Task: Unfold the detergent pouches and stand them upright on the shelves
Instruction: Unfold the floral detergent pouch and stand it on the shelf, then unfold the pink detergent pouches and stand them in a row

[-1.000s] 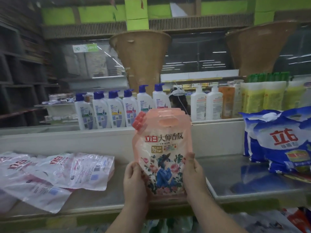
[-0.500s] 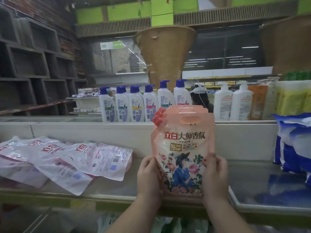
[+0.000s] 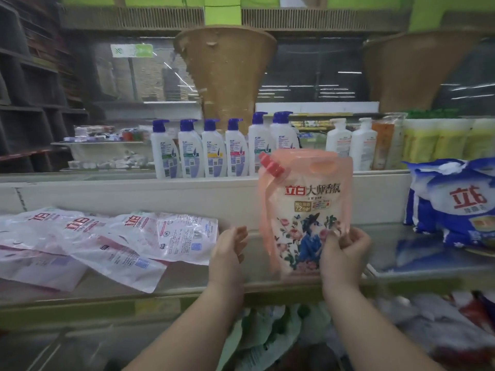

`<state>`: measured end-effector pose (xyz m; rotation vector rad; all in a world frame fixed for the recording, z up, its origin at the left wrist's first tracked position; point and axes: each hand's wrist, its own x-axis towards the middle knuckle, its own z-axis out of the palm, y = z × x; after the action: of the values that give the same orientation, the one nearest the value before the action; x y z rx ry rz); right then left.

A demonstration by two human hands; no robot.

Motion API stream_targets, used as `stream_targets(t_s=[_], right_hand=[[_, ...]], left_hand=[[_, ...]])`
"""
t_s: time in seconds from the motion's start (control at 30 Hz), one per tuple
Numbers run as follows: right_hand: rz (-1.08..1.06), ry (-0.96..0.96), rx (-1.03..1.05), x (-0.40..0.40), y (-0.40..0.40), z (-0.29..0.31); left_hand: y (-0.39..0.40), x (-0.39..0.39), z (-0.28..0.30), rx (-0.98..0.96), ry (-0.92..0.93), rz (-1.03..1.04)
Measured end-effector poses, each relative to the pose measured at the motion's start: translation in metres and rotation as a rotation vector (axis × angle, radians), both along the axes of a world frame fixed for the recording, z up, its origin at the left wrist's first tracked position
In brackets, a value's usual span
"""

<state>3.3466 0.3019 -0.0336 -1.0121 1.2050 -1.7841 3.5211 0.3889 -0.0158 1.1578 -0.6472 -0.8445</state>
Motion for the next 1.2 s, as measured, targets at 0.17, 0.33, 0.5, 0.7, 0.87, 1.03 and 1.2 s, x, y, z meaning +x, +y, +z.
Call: stream_targets(t_s=[0.17, 0.33, 0.5, 0.7, 0.87, 1.03, 1.2], right_hand=[[-0.115, 0.104, 0.012, 0.009, 0.019, 0.002], [-0.190, 0.180, 0.030, 0.024, 0.042, 0.008], [-0.194, 0.261, -0.003, 0.058, 0.070, 0.015], [-0.090, 0.309, -0.028, 0.104, 0.090, 0.017], [-0.046, 0.364, -0.068, 0.143, 0.095, 0.015], [0.037, 0.402, -0.093, 0.177, 0.096, 0.015], [0.146, 0.390, -0.117, 0.204, 0.092, 0.012]], left_hand=[[0.017, 0.019, -0.003, -0.039, -0.050, -0.061], [0.028, 0.031, 0.003, -0.063, -0.004, -0.080], [0.041, 0.049, 0.011, -0.112, -0.001, -0.062], [0.054, 0.078, 0.015, -0.090, -0.004, -0.097], [0.066, 0.105, 0.017, -0.106, -0.006, -0.039], [0.078, 0.126, 0.019, -0.087, -0.046, -0.002], [0.084, 0.136, 0.023, -0.082, -0.031, -0.006]])
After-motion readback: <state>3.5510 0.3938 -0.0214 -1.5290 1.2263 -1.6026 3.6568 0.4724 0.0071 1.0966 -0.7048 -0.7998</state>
